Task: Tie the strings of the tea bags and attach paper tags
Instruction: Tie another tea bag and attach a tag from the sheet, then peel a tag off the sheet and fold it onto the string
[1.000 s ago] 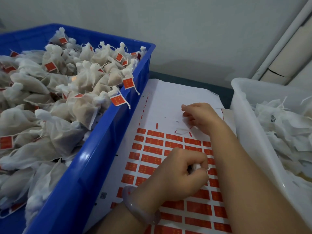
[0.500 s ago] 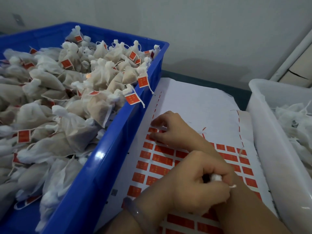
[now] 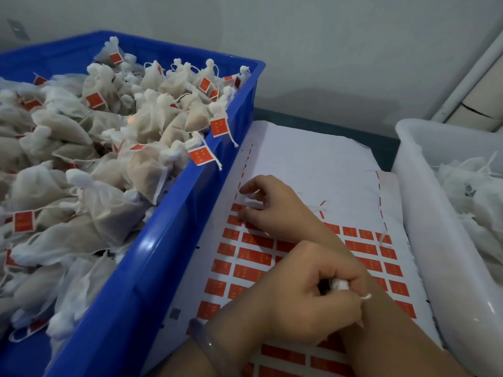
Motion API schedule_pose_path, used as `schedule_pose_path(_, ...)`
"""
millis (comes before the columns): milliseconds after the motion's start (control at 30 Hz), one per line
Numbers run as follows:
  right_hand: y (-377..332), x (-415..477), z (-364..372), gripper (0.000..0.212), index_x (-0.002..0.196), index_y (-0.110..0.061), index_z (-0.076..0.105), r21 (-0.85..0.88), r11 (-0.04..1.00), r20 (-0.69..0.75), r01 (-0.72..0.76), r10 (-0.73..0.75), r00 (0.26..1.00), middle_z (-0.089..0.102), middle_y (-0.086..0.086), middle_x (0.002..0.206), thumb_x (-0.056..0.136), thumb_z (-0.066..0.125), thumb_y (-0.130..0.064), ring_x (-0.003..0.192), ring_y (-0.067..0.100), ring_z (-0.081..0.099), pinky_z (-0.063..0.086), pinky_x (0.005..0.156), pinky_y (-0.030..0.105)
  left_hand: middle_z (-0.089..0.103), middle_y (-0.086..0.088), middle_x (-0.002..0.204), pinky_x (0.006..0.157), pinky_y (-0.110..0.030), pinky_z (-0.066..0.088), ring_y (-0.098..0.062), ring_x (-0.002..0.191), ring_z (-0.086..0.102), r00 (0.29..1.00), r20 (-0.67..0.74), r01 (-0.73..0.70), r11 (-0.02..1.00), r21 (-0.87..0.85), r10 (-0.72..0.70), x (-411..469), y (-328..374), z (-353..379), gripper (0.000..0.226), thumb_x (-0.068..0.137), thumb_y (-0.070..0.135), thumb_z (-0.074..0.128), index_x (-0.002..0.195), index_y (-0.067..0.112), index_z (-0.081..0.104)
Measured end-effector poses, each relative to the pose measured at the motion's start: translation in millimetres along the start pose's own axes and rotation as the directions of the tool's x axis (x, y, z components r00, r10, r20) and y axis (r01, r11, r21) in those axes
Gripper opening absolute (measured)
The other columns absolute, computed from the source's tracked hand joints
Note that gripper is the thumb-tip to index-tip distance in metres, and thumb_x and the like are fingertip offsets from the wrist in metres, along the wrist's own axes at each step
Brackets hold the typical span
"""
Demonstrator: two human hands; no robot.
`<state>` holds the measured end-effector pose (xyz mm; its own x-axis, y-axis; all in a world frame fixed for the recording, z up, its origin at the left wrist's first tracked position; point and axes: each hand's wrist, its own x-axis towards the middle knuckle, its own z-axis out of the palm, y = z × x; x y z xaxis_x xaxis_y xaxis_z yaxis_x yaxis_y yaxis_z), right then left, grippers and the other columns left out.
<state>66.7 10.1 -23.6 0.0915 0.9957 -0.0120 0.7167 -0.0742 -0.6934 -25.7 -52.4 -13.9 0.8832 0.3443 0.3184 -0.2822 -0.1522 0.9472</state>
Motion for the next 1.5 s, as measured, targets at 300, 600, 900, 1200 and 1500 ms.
schedule_pose_path(300,51.5,-63.7,-71.6,0.038,0.127,-0.024,0.046,-0.112,0.878,-0.444,-0.466,0.375,0.814,0.054,0.000,0.129,0.092,0.050,-0.008,0.111,0.017,0.054,0.044,0.093,0.030,0.052,0.010,0.053,0.044,-0.010,0.039,-0.004,0.048,0.050,0.803,-0.589,0.338,0.886,0.317,-0.095,8.6,-12.1,-5.0,0.029,0.087,0.031,0.040,0.060,0.025,0.049)
schedule_pose_path(600,73.5,-110.3,-56.5,0.047,0.134,-0.023,0.033,-0.058,0.857,-0.434,-0.512,0.440,0.786,0.048,-0.007,0.131,0.092,0.052,-0.028,0.103,0.006,0.049,0.042,0.089,0.023,0.050,0.021,0.071,0.049,-0.011,0.040,-0.003,0.060,0.056,0.744,-0.623,0.644,0.509,0.571,-0.243,12.1,-15.5,-14.7,0.014,0.088,0.039,0.057,0.081,0.034,0.047)
schedule_pose_path(900,66.3,-128.0,-56.9,0.080,0.145,-0.023,0.020,0.139,0.901,-0.391,-0.411,0.431,0.813,0.041,-0.006,0.141,0.082,0.069,-0.029,0.123,0.009,0.043,0.029,0.091,0.015,0.049,0.007,0.130,0.086,-0.031,0.046,-0.017,0.111,0.053,0.886,-0.376,0.446,0.281,0.850,-0.270,74.5,-13.0,-9.2,0.048,0.086,0.033,0.061,0.132,0.032,0.047)
schedule_pose_path(1200,71.3,-127.9,-57.5,0.083,0.146,-0.029,0.010,0.226,0.885,-0.373,-0.407,0.464,0.803,0.030,-0.009,0.148,0.085,0.066,-0.032,0.132,0.011,0.036,0.030,0.101,0.021,0.052,0.007,0.131,0.079,-0.023,0.038,-0.014,0.105,0.051,0.840,-0.200,0.395,0.316,0.863,-0.504,109.1,-34.4,-26.4,0.045,0.085,0.039,0.062,0.128,0.040,0.051)
schedule_pose_path(1500,75.0,-127.7,-56.2,0.080,0.144,-0.033,0.010,0.152,0.898,-0.403,-0.413,0.438,0.804,0.032,-0.010,0.147,0.085,0.063,-0.039,0.130,0.013,0.039,0.035,0.102,0.028,0.053,0.015,0.101,0.062,-0.016,0.040,-0.011,0.092,0.054,0.848,-0.130,0.381,0.419,0.824,-0.515,114.5,-38.4,-30.5,0.019,0.081,0.027,0.067,0.093,0.039,0.059)
